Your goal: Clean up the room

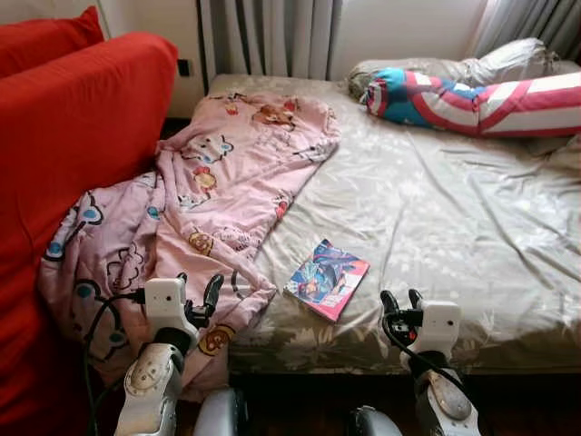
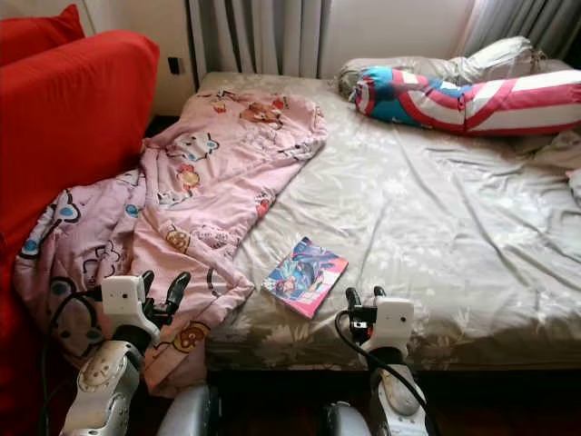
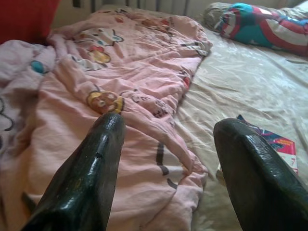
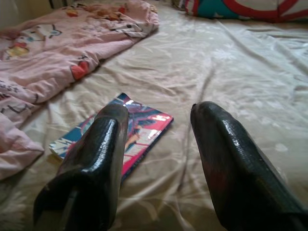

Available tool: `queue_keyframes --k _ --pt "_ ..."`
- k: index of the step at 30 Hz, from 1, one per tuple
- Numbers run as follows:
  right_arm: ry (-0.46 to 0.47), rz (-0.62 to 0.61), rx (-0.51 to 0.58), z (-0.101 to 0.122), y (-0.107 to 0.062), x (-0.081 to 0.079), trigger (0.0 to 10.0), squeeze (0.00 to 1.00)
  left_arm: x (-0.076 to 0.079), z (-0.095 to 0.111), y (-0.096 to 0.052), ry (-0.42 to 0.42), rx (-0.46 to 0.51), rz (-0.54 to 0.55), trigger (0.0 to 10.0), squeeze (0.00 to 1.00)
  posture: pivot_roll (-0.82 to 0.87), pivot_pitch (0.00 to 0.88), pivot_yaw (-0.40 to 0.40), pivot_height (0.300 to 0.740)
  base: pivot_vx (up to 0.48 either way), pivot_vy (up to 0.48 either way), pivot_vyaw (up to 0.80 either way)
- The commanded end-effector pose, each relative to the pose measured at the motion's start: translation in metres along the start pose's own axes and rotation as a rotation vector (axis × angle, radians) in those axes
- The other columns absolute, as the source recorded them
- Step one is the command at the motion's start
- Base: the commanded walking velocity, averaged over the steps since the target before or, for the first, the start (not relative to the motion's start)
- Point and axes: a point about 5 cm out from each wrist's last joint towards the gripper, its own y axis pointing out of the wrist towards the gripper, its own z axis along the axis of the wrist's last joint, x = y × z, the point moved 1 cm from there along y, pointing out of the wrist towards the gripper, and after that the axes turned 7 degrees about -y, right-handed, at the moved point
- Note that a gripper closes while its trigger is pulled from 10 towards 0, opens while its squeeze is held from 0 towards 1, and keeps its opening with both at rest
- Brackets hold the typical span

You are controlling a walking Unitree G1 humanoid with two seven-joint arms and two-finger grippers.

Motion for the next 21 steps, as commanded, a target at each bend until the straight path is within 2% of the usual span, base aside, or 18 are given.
queue_keyframes --k 1,21 --pt "0.008 -0.008 0.004 0.0007 -0.0001 0.0019 10.0 0.0 0.0004 0.0027 0.0013 -0.002 0.005 -0.001 10.0 0.0 -0.05 0.071 -0.049 0.616 0.0 0.0 0.0" --pt "0.01 -0.004 0.006 0.0005 -0.0008 0.0003 10.0 0.0 0.0014 0.0019 0.0008 -0.002 -0.004 -0.011 10.0 0.0 -0.04 0.073 -0.047 0.616 0.0 0.0 0.0"
